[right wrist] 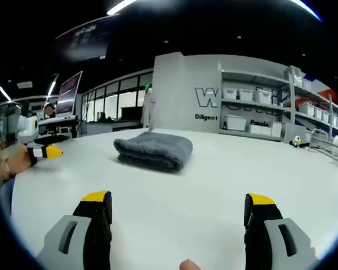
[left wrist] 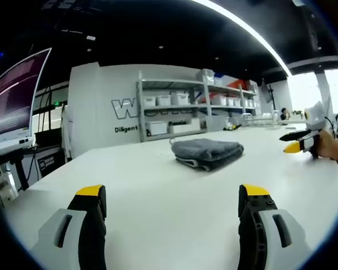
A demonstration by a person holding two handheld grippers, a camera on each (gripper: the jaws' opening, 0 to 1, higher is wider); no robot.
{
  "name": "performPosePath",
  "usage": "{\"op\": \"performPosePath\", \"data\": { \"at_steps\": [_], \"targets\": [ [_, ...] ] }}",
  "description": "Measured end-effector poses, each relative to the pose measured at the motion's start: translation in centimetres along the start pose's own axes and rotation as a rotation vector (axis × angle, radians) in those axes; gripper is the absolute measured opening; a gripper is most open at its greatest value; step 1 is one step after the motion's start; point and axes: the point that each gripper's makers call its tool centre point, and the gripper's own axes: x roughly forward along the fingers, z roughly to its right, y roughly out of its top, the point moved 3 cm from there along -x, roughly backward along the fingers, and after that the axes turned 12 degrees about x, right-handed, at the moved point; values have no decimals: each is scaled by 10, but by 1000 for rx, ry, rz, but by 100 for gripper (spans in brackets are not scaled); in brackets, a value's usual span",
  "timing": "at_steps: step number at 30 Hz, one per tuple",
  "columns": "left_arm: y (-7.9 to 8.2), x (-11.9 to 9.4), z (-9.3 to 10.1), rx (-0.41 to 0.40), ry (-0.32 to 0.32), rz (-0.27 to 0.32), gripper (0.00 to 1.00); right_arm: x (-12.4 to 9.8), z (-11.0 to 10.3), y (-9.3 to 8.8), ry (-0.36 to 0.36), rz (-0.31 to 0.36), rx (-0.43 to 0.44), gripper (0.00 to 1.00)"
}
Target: Open the folded towel by lifting each exposed corner and separating the folded layers until the towel lies flat within the target outline without major curled edges
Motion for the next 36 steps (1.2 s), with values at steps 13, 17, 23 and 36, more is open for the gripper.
{"op": "performPosePath", "data": {
  "at_steps": [13, 17, 23, 36],
  "targets": [
    [-2, 4, 1, 22, -11, -22, 95, 4, -4, 0, 3, -25, -54, 99],
    [-2, 5, 0, 22, -11, -22, 95, 4, -5, 0, 7, -25, -54, 99],
    [0, 7, -1, 26, -14, -14, 95, 5, -7, 1, 11, -26, -71, 99],
    [7, 12, -3, 57, -27, 8, 96, 4, -22, 6, 51, 6, -107, 99]
  ]
}}
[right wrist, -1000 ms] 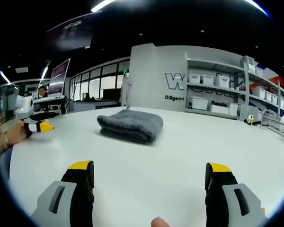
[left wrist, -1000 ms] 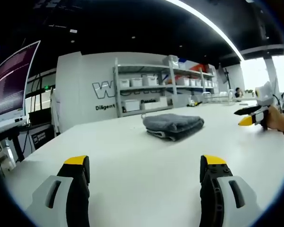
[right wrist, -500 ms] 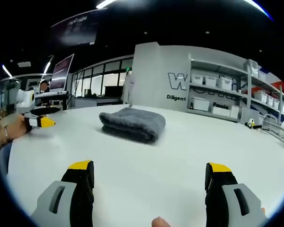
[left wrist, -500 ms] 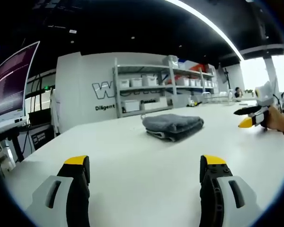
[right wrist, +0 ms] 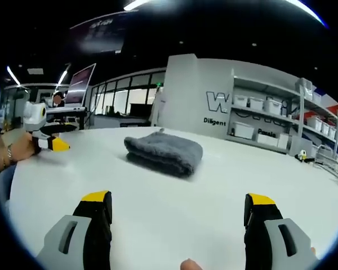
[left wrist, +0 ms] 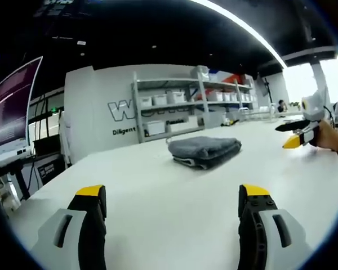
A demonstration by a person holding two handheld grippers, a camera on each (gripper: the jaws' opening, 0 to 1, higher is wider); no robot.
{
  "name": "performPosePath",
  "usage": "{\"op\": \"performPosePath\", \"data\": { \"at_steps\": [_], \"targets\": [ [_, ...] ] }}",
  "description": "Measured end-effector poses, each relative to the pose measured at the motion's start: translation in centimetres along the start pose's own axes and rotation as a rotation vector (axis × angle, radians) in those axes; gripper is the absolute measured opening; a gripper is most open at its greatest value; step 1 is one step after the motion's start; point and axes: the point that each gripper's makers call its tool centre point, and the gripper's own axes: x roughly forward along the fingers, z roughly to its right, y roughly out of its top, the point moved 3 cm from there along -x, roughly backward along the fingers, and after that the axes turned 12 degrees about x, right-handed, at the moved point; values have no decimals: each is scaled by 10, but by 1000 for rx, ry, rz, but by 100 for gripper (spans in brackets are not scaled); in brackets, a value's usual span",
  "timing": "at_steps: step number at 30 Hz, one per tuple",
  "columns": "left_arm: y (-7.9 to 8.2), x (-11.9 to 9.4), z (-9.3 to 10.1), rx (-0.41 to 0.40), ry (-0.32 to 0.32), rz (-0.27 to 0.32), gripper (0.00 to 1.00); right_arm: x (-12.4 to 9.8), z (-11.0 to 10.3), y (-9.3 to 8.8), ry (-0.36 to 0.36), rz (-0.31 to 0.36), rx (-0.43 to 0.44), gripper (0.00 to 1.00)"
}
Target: Open the folded towel by lifting each exposed corner and separating the folded layers until the towel lies flat within the target outline without major curled edges
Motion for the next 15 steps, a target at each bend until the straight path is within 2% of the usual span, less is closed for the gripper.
{"op": "performPosePath", "data": {
  "at_steps": [6, 10, 15],
  "targets": [
    [10, -4, -4, -19, -12, 66, 97, 0, -3, 13, 20, 65, -27, 99],
    [12, -2, -3, -24, -21, 82, 97, -1, -10, 18, 36, 79, -34, 99],
    [18, -2, 1, 41, -44, 85, 97, 5, -31, 27, 64, 67, -71, 99]
  ]
}}
